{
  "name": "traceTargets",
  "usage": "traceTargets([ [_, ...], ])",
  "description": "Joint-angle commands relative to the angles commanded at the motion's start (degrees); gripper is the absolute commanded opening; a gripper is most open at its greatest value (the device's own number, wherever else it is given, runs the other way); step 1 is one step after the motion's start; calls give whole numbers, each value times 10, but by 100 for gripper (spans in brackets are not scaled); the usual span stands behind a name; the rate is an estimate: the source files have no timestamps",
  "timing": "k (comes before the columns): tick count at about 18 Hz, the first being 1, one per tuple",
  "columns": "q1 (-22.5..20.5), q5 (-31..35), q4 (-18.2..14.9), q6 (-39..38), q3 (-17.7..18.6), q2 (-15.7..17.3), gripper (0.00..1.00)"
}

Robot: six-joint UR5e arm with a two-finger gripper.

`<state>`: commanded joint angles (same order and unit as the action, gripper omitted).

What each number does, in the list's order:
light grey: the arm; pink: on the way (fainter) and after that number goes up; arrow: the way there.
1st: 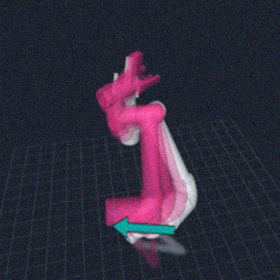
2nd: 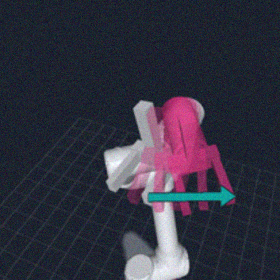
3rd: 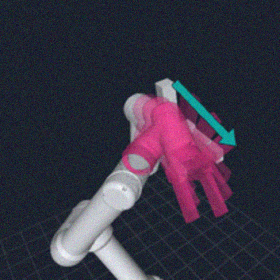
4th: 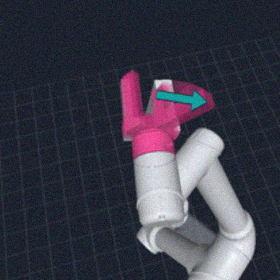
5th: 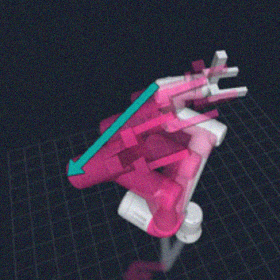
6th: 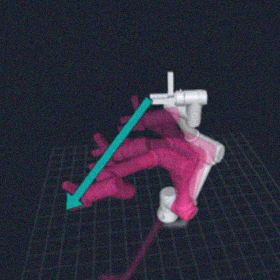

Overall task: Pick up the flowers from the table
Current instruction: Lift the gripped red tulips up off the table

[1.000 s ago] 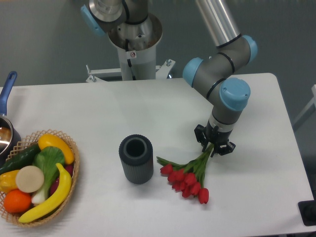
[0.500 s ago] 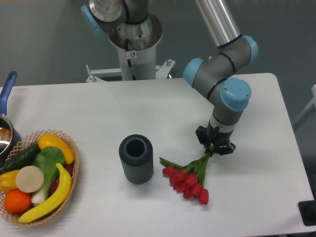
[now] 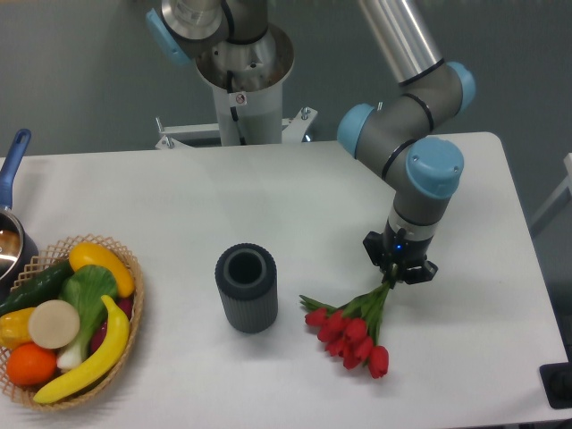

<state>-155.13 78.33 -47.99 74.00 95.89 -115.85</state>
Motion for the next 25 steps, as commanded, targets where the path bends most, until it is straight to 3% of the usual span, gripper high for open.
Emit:
traceTargets([
  [5,-4,-67,0,-22,1,46,21],
  [11,-25,-192,0,-54,7,97,21],
  [16,-49,-243,-1,-69,16,145,21],
  [21,-77,-317,-1,-83,35,166,21],
  [25,-90,-336,0,-83,44,168,21],
])
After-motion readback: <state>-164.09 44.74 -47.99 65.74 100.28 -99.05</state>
